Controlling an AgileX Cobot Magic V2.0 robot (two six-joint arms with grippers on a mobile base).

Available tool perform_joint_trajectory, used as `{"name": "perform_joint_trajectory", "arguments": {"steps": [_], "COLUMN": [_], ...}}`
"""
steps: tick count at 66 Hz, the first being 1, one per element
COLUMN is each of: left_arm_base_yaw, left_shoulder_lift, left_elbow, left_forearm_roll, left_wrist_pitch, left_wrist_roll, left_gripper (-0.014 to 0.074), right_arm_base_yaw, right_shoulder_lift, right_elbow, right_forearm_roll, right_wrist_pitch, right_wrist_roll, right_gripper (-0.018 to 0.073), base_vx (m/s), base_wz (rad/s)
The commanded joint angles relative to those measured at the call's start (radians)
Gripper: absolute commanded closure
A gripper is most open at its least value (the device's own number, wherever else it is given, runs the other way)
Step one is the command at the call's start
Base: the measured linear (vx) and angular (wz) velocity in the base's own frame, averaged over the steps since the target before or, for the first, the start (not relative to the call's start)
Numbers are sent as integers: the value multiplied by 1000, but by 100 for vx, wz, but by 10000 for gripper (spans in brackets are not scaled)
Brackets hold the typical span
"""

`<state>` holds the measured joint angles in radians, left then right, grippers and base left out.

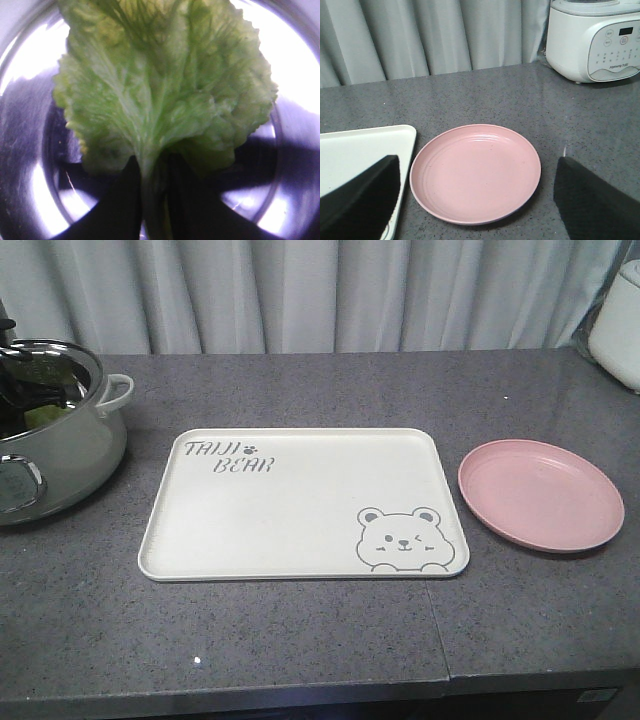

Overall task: Transfer vegetables to tray and serve
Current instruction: 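Lift the lettuce leaf out of the pot with the left gripper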

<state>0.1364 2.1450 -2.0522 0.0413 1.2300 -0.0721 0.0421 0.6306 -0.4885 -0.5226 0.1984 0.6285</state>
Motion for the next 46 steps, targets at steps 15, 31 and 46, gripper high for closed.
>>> {"name": "perform_joint_trajectory", "arguments": {"steps": [15,31,46], "left_arm_base_yaw": [0,0,-4], "left_shoulder_lift": [-214,-358,-507], "left_elbow": [-19,-19,-19], "left_forearm_roll": [-14,-49,-277], "left_wrist_pitch": [-61,-81,-161], "left_wrist_roll": [0,-3,39], "left_gripper": [604,604,604], "right_arm_base_yaw": [-5,-4,145], "right_shoulder_lift": [7,88,275], "right_elbow": [-63,-216,-403], "right_forearm_roll": [-11,46,121], "right_wrist_pitch": [-133,-174,-274], "right_wrist_roll": [10,19,35], "right_gripper": [-35,-35,-34], "base_vx": [0,0,0], "base_wz": [0,0,0]}}
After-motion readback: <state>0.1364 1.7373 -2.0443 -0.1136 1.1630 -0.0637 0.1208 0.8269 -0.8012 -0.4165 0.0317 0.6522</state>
